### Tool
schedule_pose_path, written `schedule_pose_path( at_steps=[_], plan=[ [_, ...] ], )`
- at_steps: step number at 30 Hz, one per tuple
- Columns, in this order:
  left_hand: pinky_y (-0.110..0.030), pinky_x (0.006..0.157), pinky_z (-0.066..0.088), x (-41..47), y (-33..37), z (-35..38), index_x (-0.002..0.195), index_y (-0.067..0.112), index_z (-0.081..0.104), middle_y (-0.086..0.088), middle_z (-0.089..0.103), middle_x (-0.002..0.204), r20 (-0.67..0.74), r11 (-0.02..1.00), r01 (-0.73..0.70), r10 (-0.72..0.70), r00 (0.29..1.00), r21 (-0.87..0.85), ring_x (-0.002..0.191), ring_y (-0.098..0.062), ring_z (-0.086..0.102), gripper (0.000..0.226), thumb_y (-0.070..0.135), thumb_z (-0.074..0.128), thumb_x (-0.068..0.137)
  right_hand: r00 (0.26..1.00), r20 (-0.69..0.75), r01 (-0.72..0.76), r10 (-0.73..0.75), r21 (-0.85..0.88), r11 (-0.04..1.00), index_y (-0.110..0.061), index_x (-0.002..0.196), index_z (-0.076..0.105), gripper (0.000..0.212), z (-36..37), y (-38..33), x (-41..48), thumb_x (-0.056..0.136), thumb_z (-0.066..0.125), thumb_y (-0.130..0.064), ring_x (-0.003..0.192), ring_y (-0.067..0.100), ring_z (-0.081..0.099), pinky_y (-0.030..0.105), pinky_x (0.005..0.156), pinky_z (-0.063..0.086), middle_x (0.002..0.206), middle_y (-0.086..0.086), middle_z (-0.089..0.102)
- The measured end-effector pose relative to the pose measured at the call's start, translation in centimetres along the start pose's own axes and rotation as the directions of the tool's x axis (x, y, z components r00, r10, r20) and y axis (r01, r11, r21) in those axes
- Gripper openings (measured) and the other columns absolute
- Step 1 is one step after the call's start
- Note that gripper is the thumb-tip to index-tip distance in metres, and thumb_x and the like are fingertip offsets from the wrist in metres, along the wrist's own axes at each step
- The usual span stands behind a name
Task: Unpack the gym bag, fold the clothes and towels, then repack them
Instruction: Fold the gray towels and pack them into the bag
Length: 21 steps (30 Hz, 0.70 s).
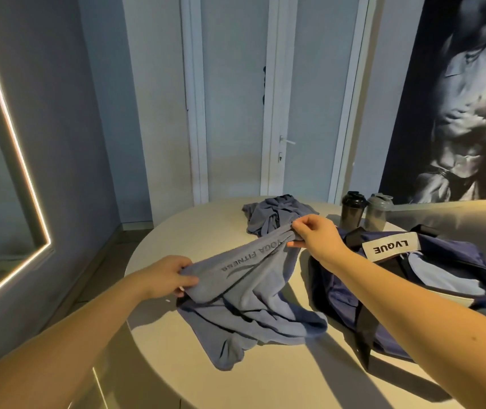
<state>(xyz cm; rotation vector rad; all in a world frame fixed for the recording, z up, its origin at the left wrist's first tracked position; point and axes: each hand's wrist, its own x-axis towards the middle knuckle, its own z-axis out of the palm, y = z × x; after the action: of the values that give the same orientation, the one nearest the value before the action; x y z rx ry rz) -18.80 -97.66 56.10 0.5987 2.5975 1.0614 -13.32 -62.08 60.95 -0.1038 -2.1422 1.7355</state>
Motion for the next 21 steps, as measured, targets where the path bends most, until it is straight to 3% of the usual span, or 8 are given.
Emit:
schedule_pose_path(
  at_steps=[4, 8, 11, 13, 17, 21],
  plan=[
    [-0.039, 0.081, 0.057, 0.3, 0.6, -2.6, 0.099, 0.015, 0.071, -0.008, 0.073, 0.084, -0.328, 0.978, -0.041, -0.029, 0.944, -0.206, 0.078, -0.023, 0.068, 0.021, 0.036, 0.066, 0.098, 0.996, 0.054, 0.074, -0.066, -0.150, 0.986, 0.001, 0.098, 0.067, 0.009, -0.3, 0.4, 0.4, 0.098, 0.063, -0.007, 0.091, 0.027, 0.071, 0.024, 0.068, 0.060, 0.096, 0.016, 0.070],
    [-0.039, 0.090, 0.059, -0.2, 2.3, -4.1, 0.112, 0.016, 0.073, -0.006, 0.076, 0.099, -0.366, 0.922, -0.086, -0.063, 0.929, -0.377, 0.092, -0.022, 0.072, 0.036, 0.046, 0.058, 0.100, 1.000, -0.022, 0.016, -0.022, -0.257, 0.966, 0.004, 0.089, 0.064, 0.031, -0.3, -0.4, 1.0, 0.102, 0.060, -0.024, 0.058, 0.024, 0.057, 0.025, 0.046, 0.047, 0.073, 0.017, 0.062],
    [-0.032, 0.087, 0.055, -0.1, 3.4, -4.5, 0.116, 0.016, 0.072, -0.005, 0.074, 0.108, -0.335, 0.899, -0.079, -0.078, 0.939, -0.432, 0.101, -0.022, 0.069, 0.035, 0.044, 0.056, 0.101, 0.998, 0.043, -0.040, 0.052, -0.238, 0.970, -0.003, 0.083, 0.061, 0.030, 0.1, -1.0, 2.0, 0.102, 0.058, -0.026, 0.058, 0.023, 0.041, 0.028, 0.046, 0.032, 0.067, 0.016, 0.051],
    [-0.031, 0.085, 0.053, 0.7, 3.4, -4.9, 0.113, 0.018, 0.072, -0.003, 0.072, 0.107, -0.352, 0.920, -0.053, -0.095, 0.931, -0.388, 0.101, -0.021, 0.067, 0.035, 0.046, 0.054, 0.102, 0.995, 0.061, -0.061, 0.074, -0.194, 0.979, -0.003, 0.083, 0.060, 0.029, 0.8, -1.1, 2.9, 0.102, 0.059, -0.025, 0.058, 0.024, 0.039, 0.028, 0.045, 0.032, 0.068, 0.016, 0.048],
    [-0.030, 0.066, 0.049, 3.7, 1.9, -5.8, 0.097, 0.018, 0.072, -0.005, 0.070, 0.095, -0.448, 0.979, -0.023, -0.072, 0.891, -0.203, 0.081, -0.020, 0.064, 0.035, 0.044, 0.050, 0.105, 1.000, 0.010, -0.013, 0.017, -0.279, 0.960, 0.002, 0.092, 0.072, 0.031, 3.0, -0.2, 5.8, 0.100, 0.062, -0.026, 0.067, 0.024, 0.056, 0.030, 0.053, 0.048, 0.080, 0.021, 0.065],
    [-0.029, 0.059, 0.040, 8.0, -0.5, -6.5, 0.089, 0.015, 0.069, -0.003, 0.066, 0.080, -0.517, 0.997, 0.039, -0.065, 0.853, -0.062, 0.072, -0.020, 0.060, 0.036, 0.042, 0.051, 0.104, 0.999, -0.022, -0.034, 0.028, -0.370, 0.929, 0.001, 0.072, 0.065, 0.036, 5.7, 1.6, 10.1, 0.098, 0.064, -0.025, 0.064, 0.026, 0.047, 0.035, 0.058, 0.036, 0.067, 0.025, 0.052]
  ],
)
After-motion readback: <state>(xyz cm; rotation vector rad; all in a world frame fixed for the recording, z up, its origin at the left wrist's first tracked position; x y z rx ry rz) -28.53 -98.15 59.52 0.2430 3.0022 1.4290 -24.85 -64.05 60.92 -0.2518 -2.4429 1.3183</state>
